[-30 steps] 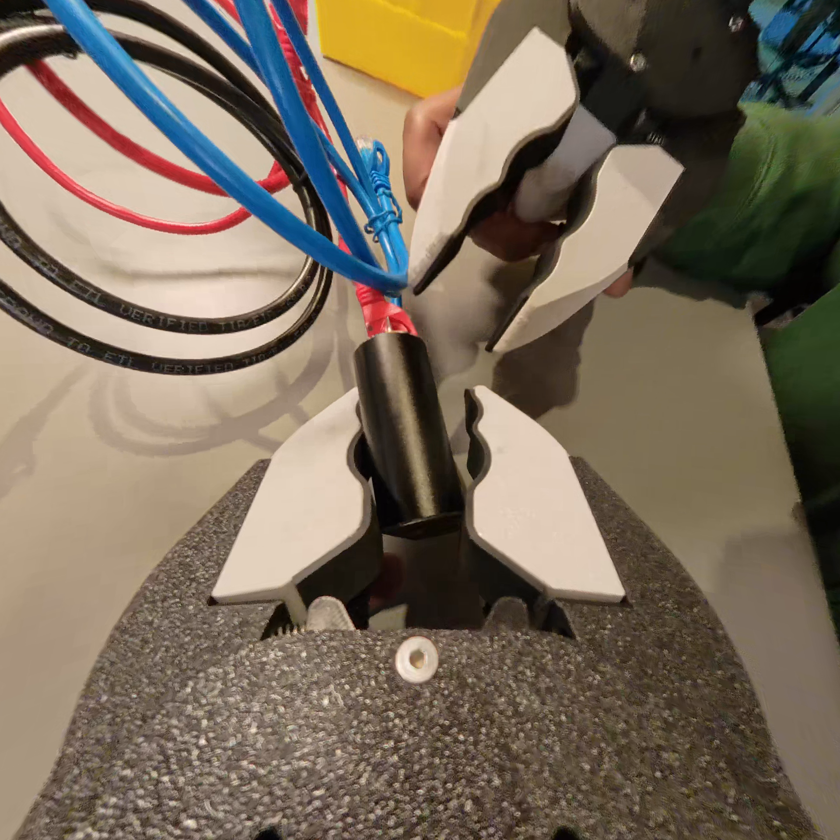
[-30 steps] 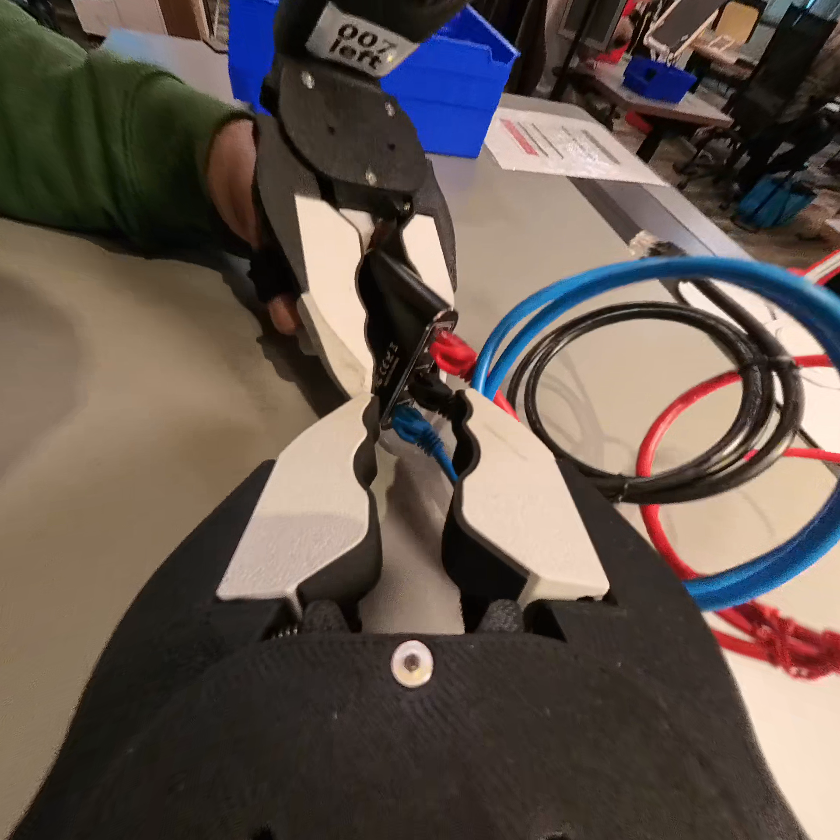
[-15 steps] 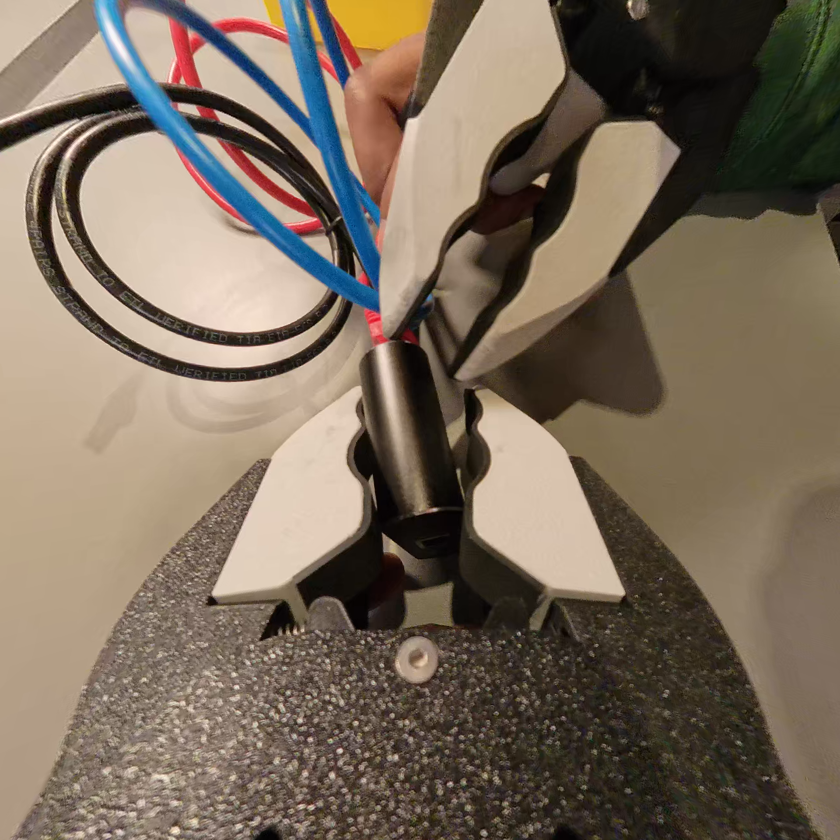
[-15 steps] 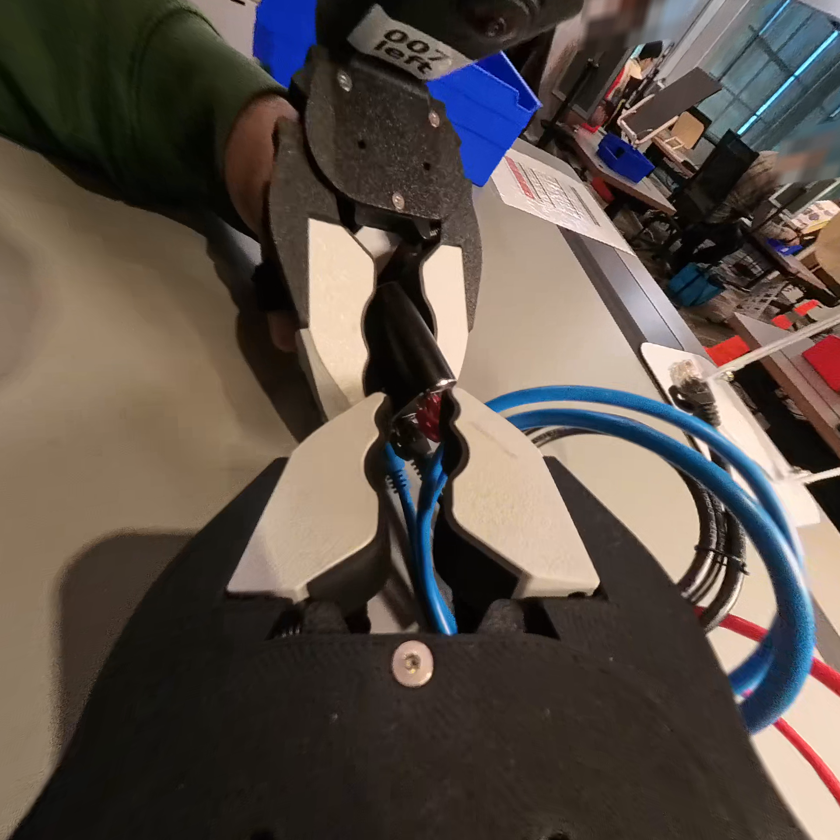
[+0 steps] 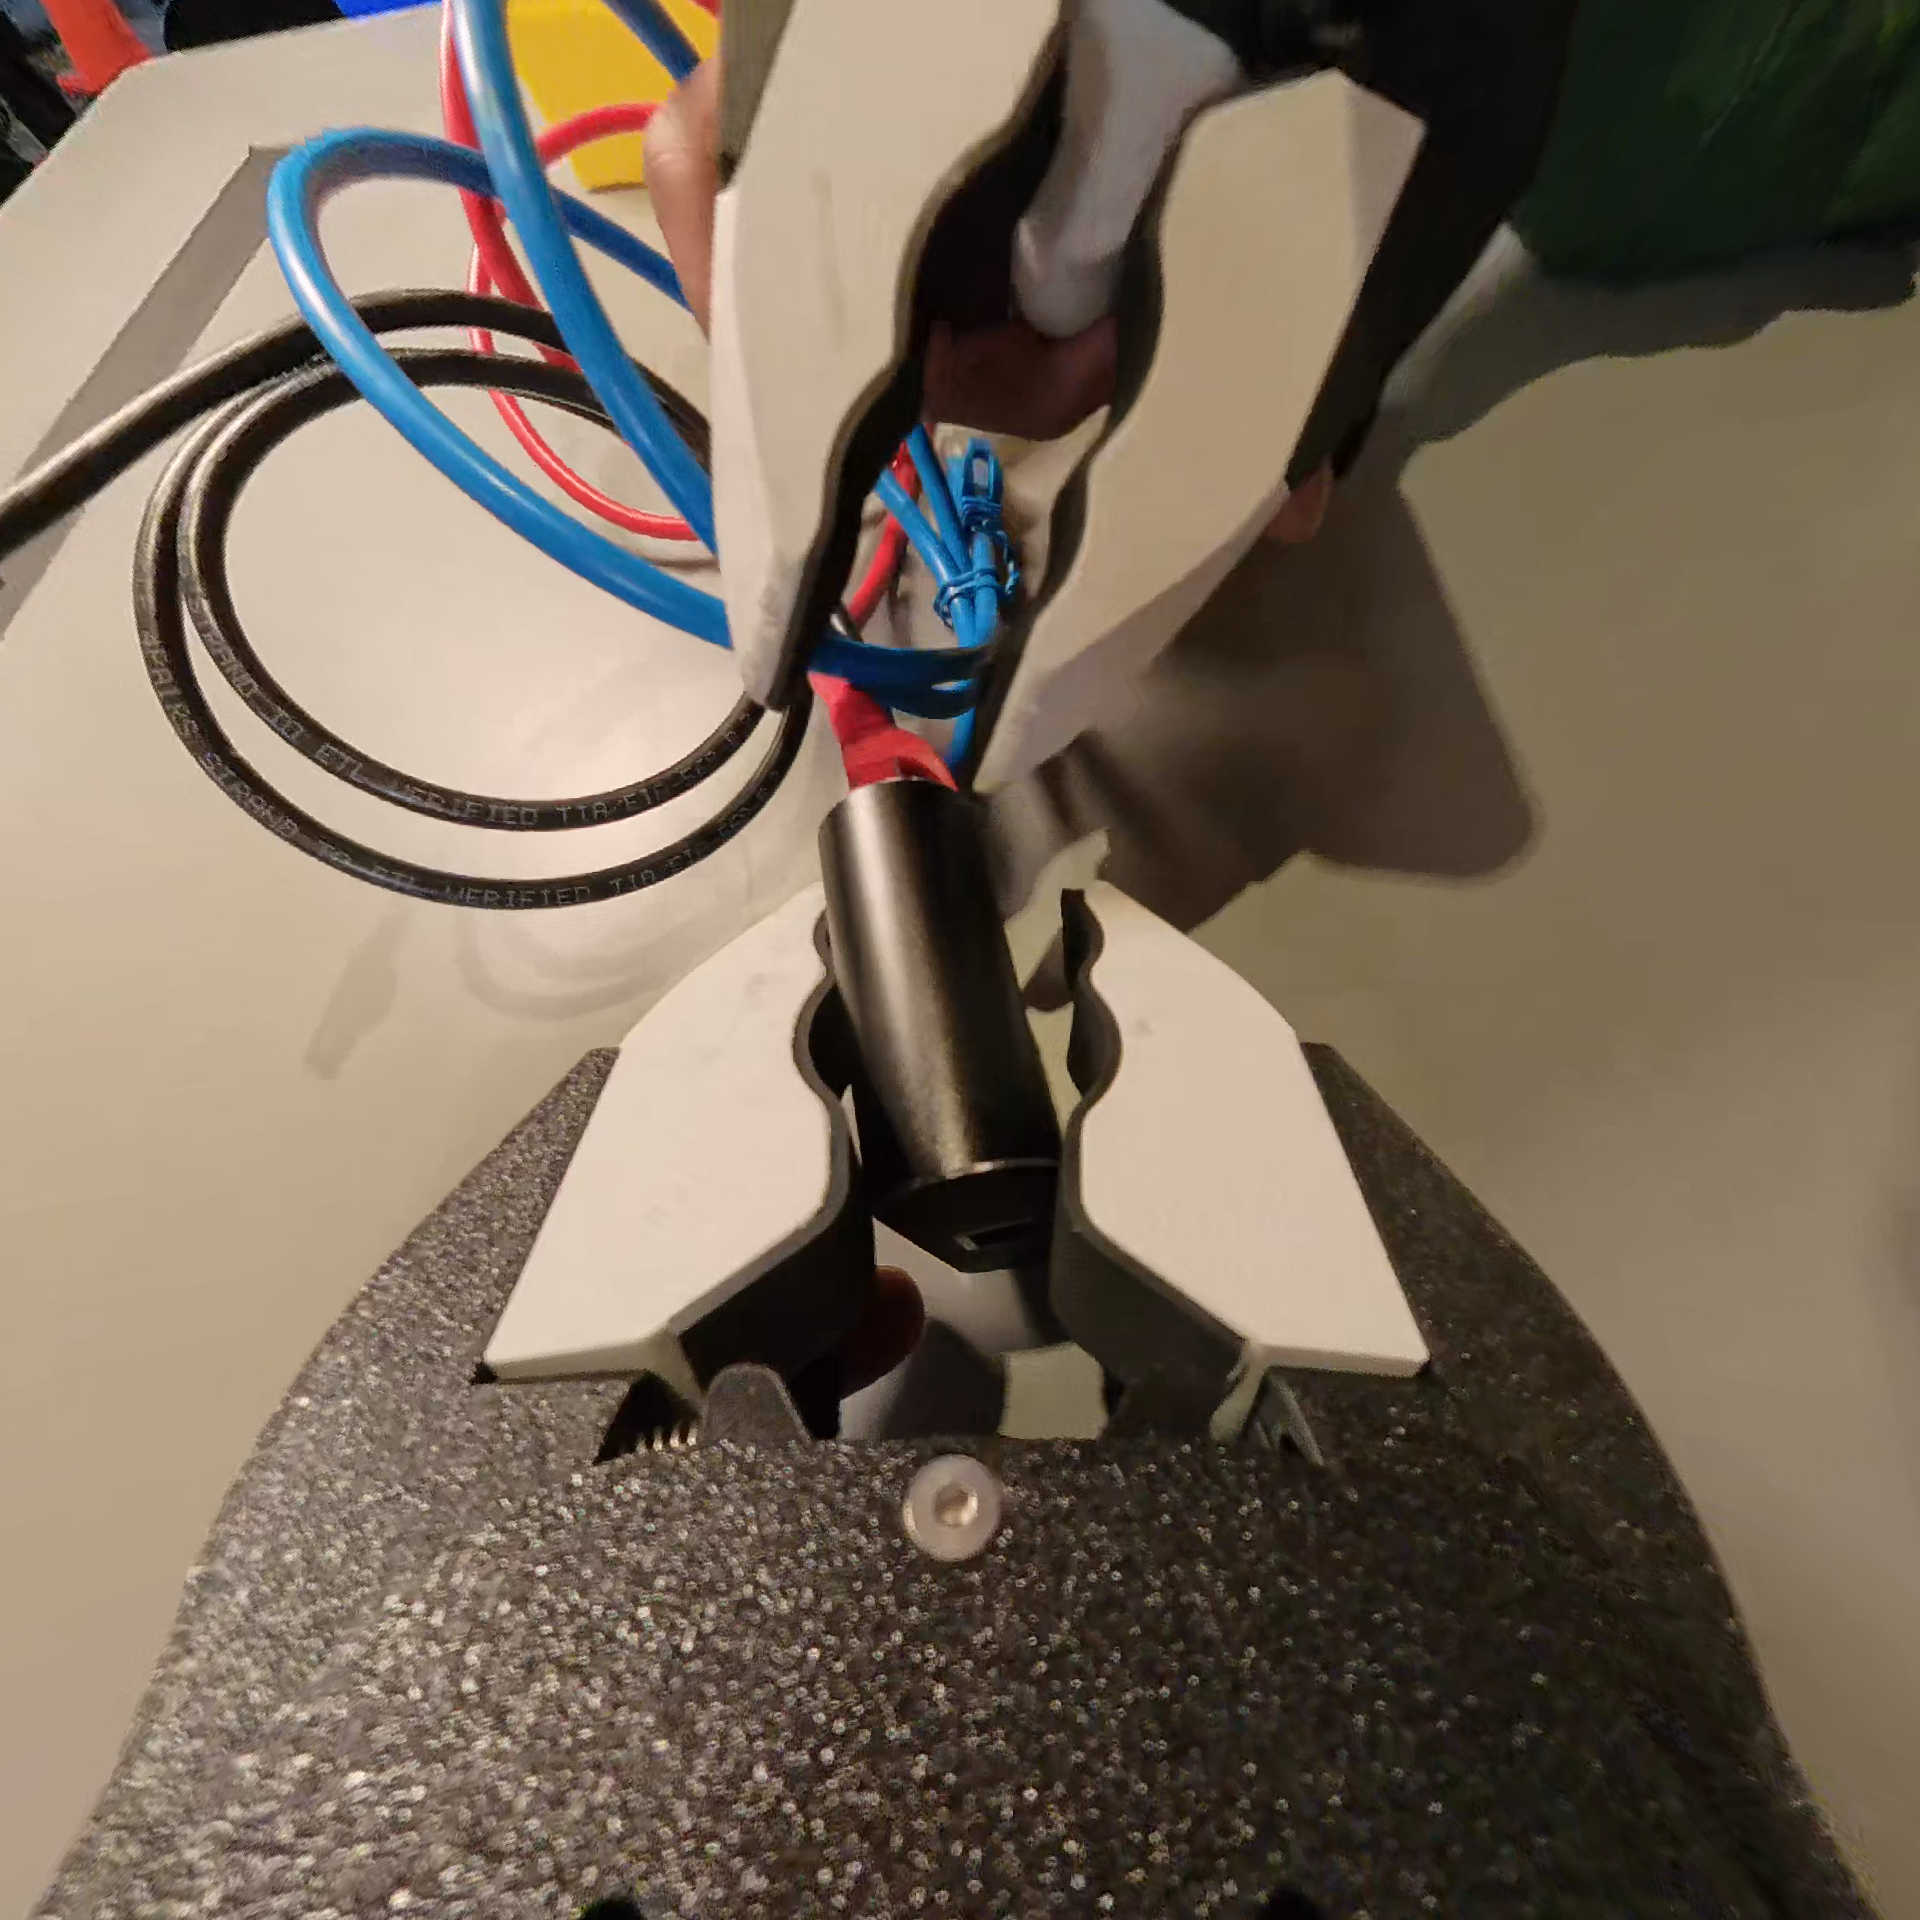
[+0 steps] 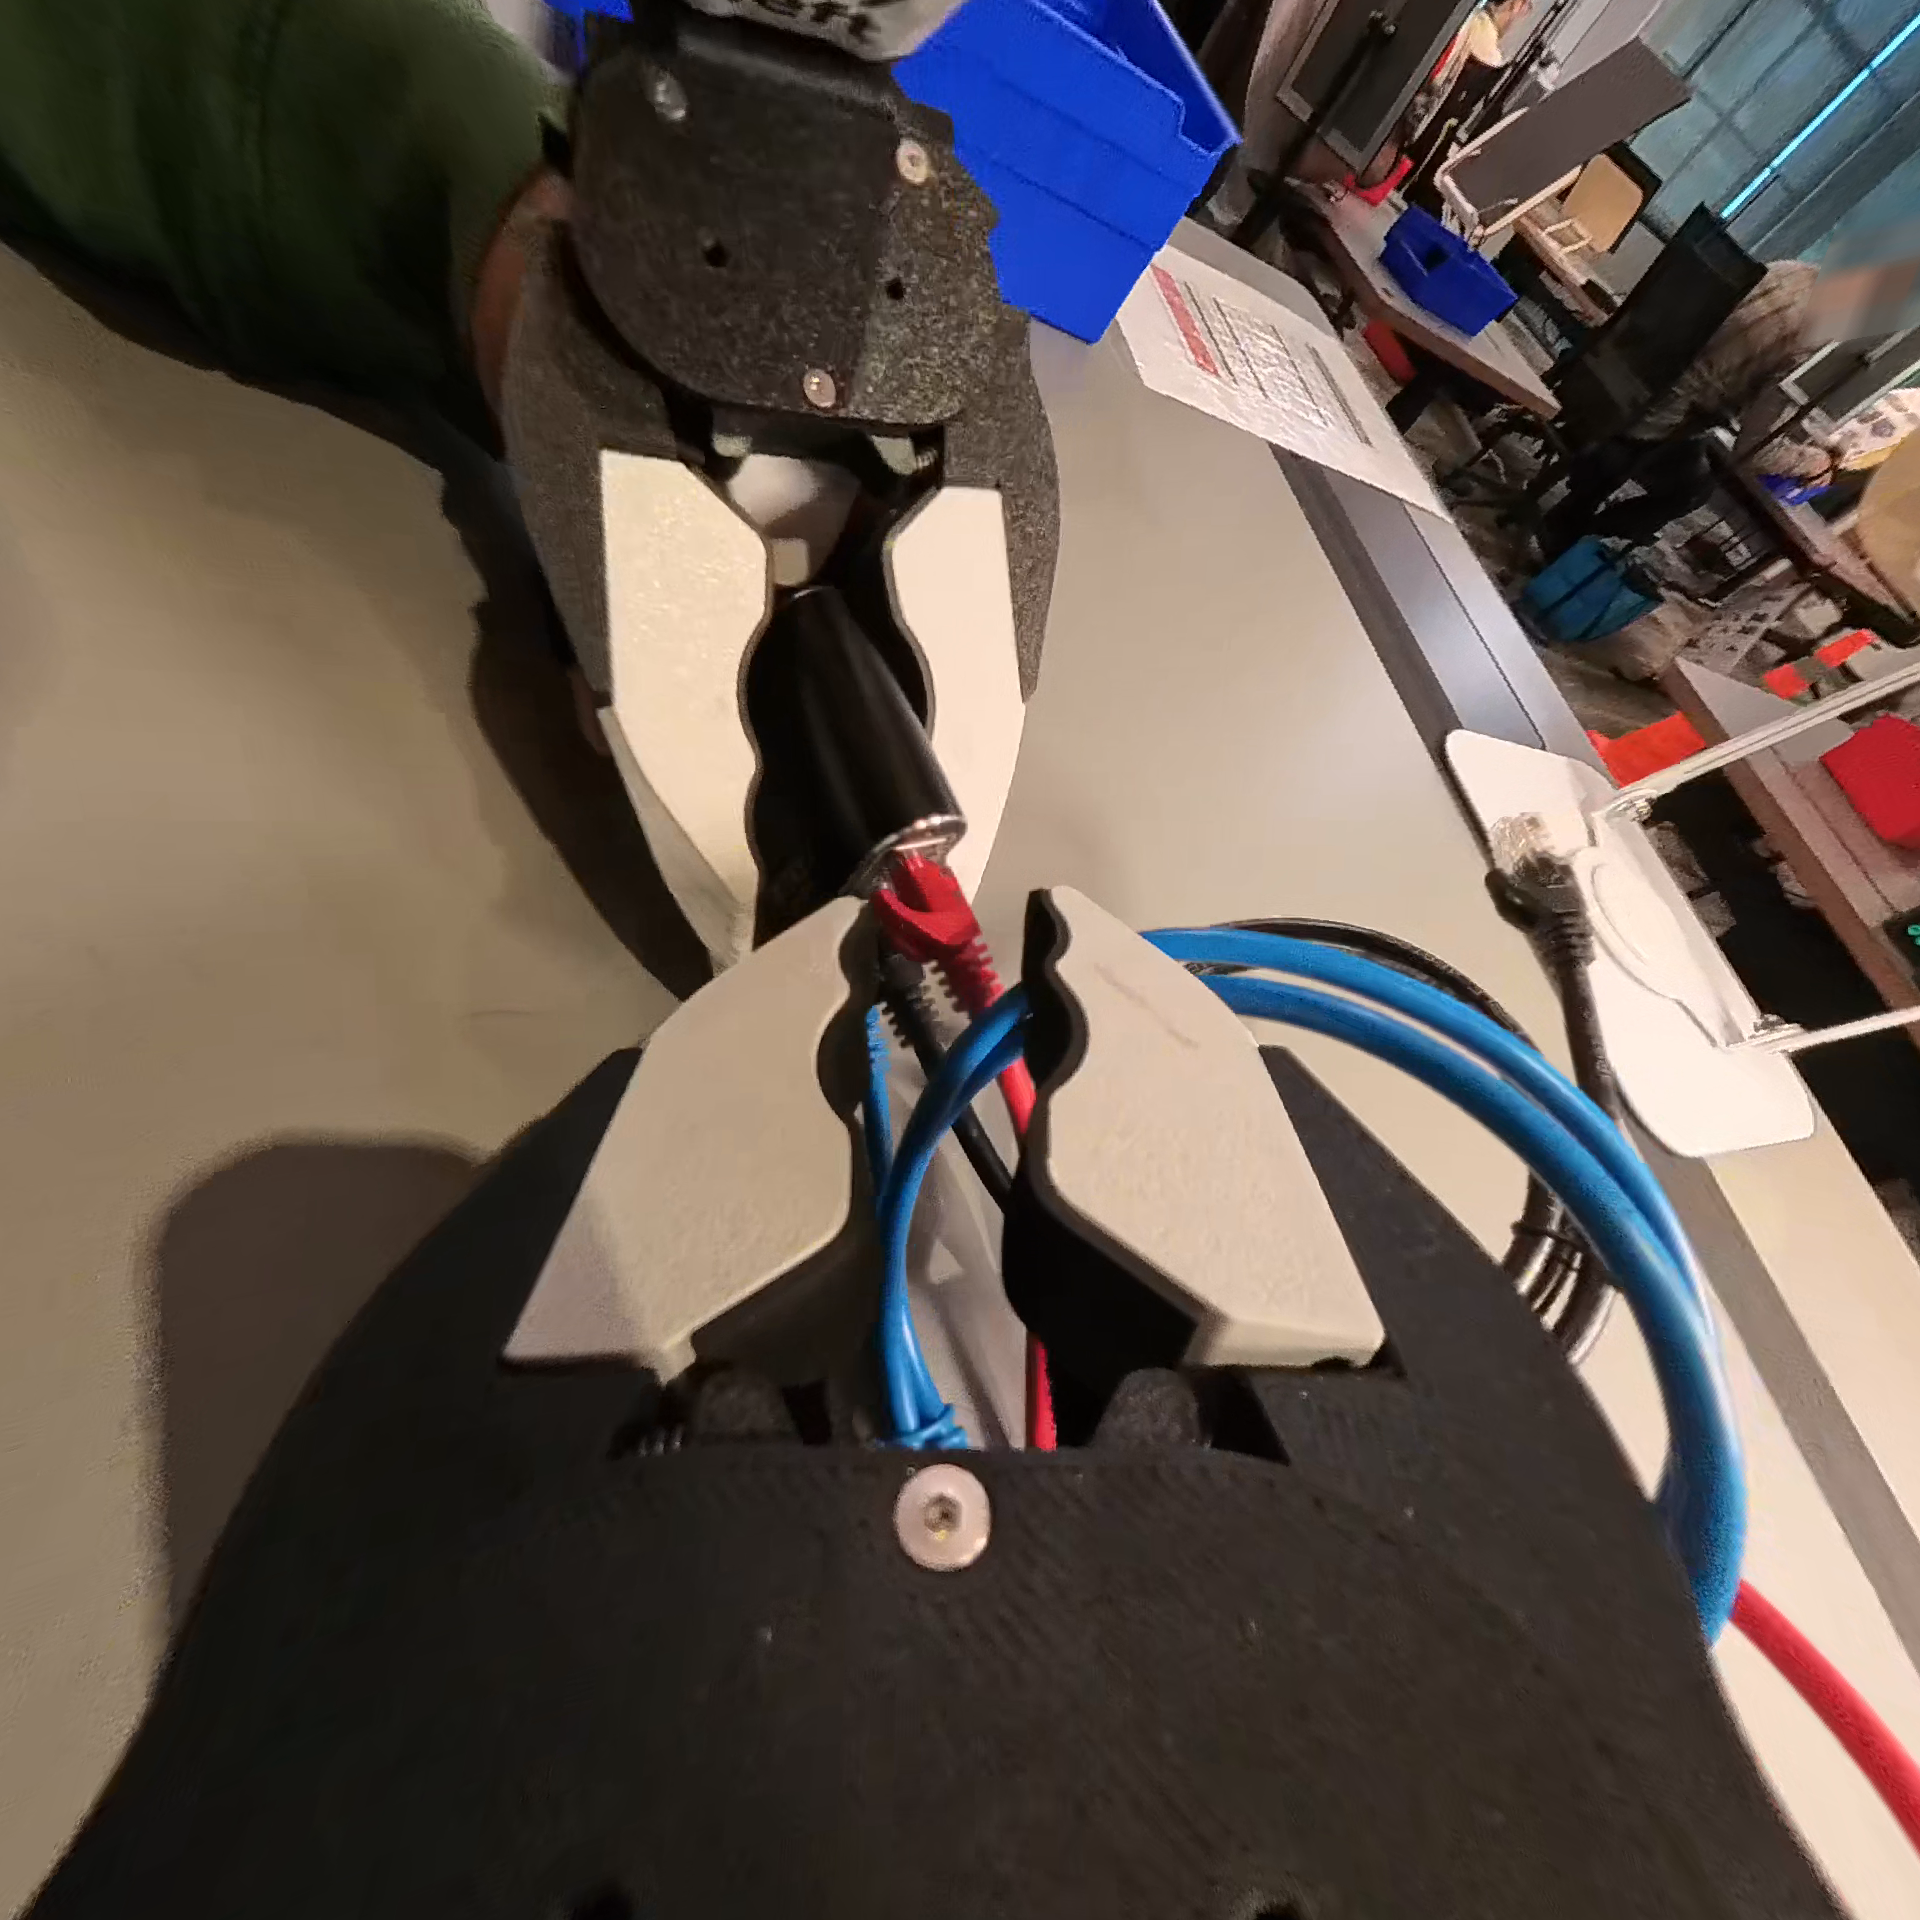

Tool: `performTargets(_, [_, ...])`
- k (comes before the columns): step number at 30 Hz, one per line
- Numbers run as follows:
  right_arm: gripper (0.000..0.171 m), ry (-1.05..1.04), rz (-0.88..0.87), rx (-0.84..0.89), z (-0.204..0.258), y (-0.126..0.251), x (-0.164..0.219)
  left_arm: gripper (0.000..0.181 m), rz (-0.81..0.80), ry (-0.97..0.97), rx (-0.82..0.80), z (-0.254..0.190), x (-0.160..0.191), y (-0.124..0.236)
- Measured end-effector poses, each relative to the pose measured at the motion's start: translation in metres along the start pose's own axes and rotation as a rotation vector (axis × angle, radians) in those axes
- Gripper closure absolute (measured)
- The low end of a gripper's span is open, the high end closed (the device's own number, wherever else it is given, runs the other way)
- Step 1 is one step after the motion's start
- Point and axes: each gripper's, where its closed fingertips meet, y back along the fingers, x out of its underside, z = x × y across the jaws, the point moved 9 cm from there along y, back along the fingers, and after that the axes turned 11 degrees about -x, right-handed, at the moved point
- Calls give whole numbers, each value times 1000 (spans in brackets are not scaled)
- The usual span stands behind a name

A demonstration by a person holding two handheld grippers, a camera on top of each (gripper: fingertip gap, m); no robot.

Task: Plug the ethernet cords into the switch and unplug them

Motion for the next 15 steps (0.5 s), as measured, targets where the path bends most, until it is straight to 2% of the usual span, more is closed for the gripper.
performTargets(7, [148, 56, 22, -22, 8, -5, -2, 143, -45, -167, -58, -7, 1, -1])
performTargets(15, [155, 23, 4, -67, 7, 0, -1, 143, -61, -175, -61, -6, 1, -1])
